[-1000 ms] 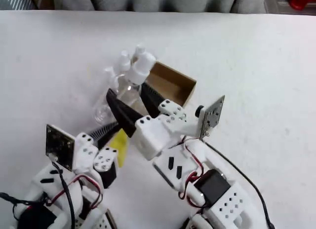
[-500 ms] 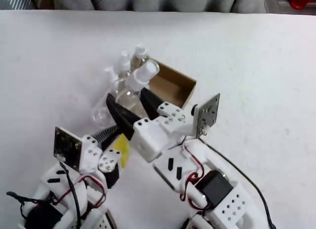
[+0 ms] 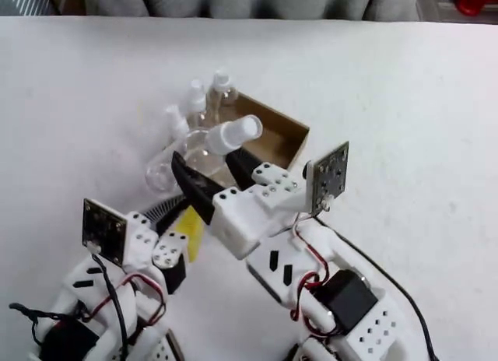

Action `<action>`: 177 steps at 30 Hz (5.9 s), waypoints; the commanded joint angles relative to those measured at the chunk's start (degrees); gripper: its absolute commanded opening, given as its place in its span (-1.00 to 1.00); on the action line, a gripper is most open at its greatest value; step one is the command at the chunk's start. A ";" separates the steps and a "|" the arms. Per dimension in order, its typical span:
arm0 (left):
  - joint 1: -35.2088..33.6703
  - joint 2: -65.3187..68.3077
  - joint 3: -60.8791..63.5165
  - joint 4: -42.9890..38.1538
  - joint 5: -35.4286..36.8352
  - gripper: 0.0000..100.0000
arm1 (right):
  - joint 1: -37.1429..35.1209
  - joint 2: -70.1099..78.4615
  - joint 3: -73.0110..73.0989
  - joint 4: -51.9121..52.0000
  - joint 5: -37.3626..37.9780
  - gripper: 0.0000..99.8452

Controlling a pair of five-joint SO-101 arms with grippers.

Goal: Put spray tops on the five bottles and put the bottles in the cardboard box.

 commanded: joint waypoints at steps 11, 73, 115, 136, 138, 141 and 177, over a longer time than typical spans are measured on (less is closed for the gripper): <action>-13.49 -0.40 -0.35 10.20 -6.86 -0.96 | 7.78 0.04 -8.79 8.75 11.34 -0.97; -37.67 -0.04 31.56 -11.60 -12.66 -0.96 | 30.11 48.84 -1.05 -30.02 23.03 -0.97; -37.67 -0.04 31.56 -11.69 -12.66 -0.96 | 29.14 61.85 6.42 -47.43 23.56 -0.97; -37.67 -0.04 31.56 -11.60 -12.66 -0.96 | 26.68 61.85 8.09 -47.25 23.56 -0.96; -37.67 -0.04 31.56 -11.60 -12.66 -0.96 | 26.77 61.85 8.00 -47.34 23.56 -0.96; -37.67 -0.04 31.56 -11.60 -12.66 -0.96 | 26.77 61.85 8.00 -47.34 23.56 -0.96; -37.67 -0.04 31.56 -11.60 -12.66 -0.96 | 26.33 61.76 9.49 -47.43 28.22 -0.61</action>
